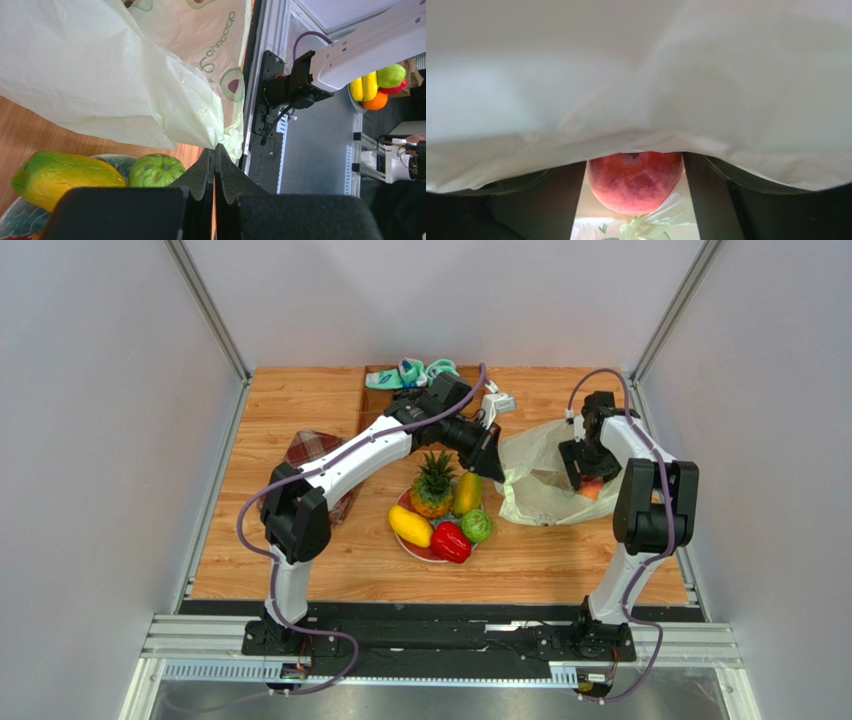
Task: Take the fake fruits out of the plastic bag
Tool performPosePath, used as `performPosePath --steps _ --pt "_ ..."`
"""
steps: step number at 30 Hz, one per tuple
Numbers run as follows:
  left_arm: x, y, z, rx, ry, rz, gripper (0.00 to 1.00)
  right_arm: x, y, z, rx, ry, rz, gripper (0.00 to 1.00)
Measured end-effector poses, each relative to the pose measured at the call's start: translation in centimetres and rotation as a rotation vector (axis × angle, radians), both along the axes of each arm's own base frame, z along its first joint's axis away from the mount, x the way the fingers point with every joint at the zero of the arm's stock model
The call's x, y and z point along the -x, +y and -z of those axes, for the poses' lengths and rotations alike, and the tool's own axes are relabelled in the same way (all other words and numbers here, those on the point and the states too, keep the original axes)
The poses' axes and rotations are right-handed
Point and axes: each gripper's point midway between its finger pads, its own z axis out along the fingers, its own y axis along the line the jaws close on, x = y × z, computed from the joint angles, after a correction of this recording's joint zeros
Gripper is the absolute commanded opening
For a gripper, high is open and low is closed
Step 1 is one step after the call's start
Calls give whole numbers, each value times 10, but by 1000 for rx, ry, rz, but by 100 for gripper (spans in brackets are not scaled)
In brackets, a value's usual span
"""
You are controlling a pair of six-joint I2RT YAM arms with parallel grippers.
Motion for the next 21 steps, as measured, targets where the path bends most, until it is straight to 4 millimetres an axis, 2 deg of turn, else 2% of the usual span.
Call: performPosePath --steps 4,7,8,11,14,17,19,21 --pt "0 0 -2 3 -3 0 0 28 4 0 -15 64 -5 84" --pt "-1 -1 -5 9 -9 0 0 50 6 8 -23 135 -11 64" --pt "-1 -1 -7 12 -11 0 0 55 6 10 -22 156 -16 51" --pt "-3 -3 -12 22 -23 0 0 61 7 9 -32 175 -29 38" --pt "-4 -4 -17 32 -33 0 0 61 13 4 -65 176 -47 36" --pt "-5 -4 -18 34 -38 0 0 44 20 -18 -112 114 -75 35" --pt "-5 -4 -19 36 -41 0 0 24 29 -48 -155 17 -111 36" --pt "-6 -5 -20 37 -45 -2 0 3 38 -85 -198 -109 -150 36"
